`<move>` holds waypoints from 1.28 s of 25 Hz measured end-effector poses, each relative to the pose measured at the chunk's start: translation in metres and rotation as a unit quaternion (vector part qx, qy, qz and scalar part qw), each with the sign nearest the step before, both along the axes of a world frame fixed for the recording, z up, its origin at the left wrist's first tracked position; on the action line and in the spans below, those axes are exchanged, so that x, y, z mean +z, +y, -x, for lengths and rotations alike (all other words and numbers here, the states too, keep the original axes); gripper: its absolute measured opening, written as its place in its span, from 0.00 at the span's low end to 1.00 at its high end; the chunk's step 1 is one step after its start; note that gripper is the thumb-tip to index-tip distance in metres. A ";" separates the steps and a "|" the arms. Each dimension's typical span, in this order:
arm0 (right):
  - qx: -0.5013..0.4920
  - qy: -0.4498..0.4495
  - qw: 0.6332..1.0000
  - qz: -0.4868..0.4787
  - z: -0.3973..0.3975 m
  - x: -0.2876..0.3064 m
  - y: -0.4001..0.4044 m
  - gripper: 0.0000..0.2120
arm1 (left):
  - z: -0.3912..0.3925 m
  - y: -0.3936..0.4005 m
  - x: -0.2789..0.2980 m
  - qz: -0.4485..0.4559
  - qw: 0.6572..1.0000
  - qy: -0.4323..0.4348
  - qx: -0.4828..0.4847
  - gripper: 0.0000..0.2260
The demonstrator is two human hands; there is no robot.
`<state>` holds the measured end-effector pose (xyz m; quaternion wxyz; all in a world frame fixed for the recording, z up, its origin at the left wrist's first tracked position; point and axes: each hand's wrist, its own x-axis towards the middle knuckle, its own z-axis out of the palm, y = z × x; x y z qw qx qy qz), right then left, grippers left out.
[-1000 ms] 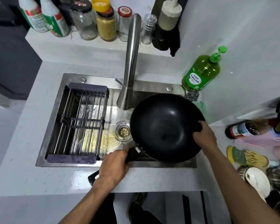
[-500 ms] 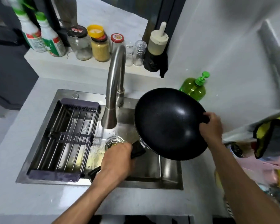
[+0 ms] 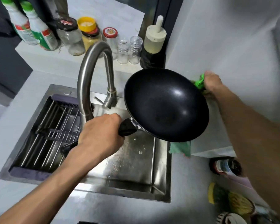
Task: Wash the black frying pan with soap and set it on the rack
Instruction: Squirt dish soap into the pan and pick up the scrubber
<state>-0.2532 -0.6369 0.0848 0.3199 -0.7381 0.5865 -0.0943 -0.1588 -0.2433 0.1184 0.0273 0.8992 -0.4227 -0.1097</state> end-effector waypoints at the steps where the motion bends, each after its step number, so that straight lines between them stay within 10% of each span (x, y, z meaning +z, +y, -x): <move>1: 0.005 0.014 1.000 0.010 0.004 -0.002 0.002 0.21 | -0.002 -0.001 0.002 -0.002 1.000 -0.003 -0.001 0.10; 32: -0.001 0.017 0.999 0.031 0.003 -0.014 0.009 0.19 | 0.034 0.019 -0.019 -0.043 0.999 0.021 0.000 0.10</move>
